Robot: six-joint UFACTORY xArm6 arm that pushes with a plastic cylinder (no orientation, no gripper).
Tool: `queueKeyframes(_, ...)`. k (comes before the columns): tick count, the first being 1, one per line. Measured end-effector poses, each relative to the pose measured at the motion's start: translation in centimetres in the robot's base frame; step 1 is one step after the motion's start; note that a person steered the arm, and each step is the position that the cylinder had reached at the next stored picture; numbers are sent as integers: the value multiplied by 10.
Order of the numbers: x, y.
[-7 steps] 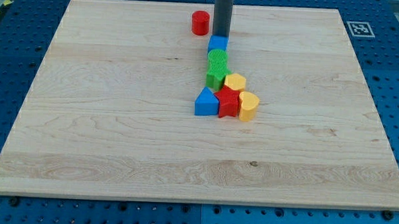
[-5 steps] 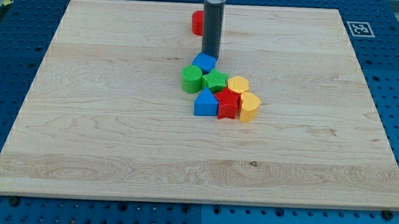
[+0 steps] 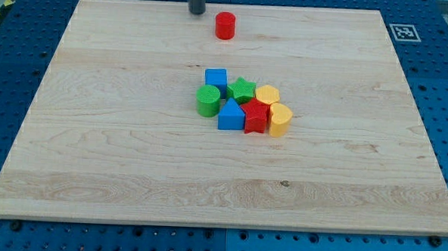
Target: Move the red circle closer to the blue cube
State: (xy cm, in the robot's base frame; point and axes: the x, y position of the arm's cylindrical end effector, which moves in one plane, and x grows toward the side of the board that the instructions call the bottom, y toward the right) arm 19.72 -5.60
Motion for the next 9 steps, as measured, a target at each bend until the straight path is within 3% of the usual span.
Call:
queueKeyframes(1, -1, 33)
queueKeyframes(4, 57, 40)
queueKeyframes(6, 80, 82)
queueKeyframes(8, 89, 82)
queueKeyframes(9, 122, 72)
